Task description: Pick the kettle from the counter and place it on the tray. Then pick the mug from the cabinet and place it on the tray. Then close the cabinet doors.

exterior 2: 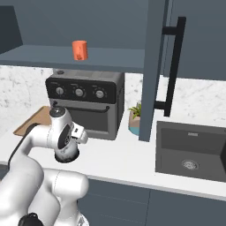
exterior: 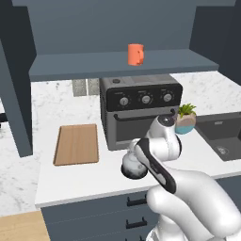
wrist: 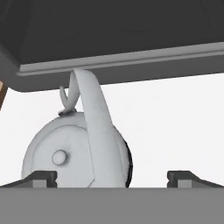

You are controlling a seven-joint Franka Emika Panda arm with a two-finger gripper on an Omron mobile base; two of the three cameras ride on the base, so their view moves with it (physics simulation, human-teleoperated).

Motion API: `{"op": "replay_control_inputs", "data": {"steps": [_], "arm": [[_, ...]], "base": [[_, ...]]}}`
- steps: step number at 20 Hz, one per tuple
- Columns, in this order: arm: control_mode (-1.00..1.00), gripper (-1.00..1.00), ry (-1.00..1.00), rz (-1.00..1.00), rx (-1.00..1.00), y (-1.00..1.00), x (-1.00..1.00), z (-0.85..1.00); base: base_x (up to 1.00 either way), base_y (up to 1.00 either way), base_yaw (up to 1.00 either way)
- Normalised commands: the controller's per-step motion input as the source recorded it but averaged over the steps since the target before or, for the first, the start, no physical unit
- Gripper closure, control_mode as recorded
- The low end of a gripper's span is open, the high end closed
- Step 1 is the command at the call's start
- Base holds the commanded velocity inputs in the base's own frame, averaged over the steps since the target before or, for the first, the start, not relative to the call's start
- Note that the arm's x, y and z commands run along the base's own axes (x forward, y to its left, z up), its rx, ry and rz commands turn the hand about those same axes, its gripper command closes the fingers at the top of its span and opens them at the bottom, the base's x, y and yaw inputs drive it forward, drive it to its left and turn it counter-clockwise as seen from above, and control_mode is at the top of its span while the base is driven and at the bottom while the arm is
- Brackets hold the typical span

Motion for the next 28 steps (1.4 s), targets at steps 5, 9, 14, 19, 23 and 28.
{"op": "replay_control_inputs", "data": {"steps": [5,9,14,19,23,28], "arm": [[-1.0,-1.0,0.0,0.02,0.02,0.01,0.26,-0.13],[-1.0,1.0,0.0,0.02,0.0,0.0,0.1,-0.2],[-1.0,1.0,0.0,0.02,0.0,0.05,0.0,-0.19],[-1.0,1.0,0.0,0.0,0.0,0.16,-0.02,-0.02],[-1.0,1.0,-0.02,0.0,0.0,0.2,-0.23,0.07],[-1.0,1.0,-0.15,-0.02,0.0,0.19,-0.59,0.34]], "base": [[0.0,0.0,0.0],[0.0,0.0,0.0],[0.0,0.0,0.0],[0.0,0.0,0.0],[0.0,0.0,0.0],[0.0,0.0,0.0]]}}
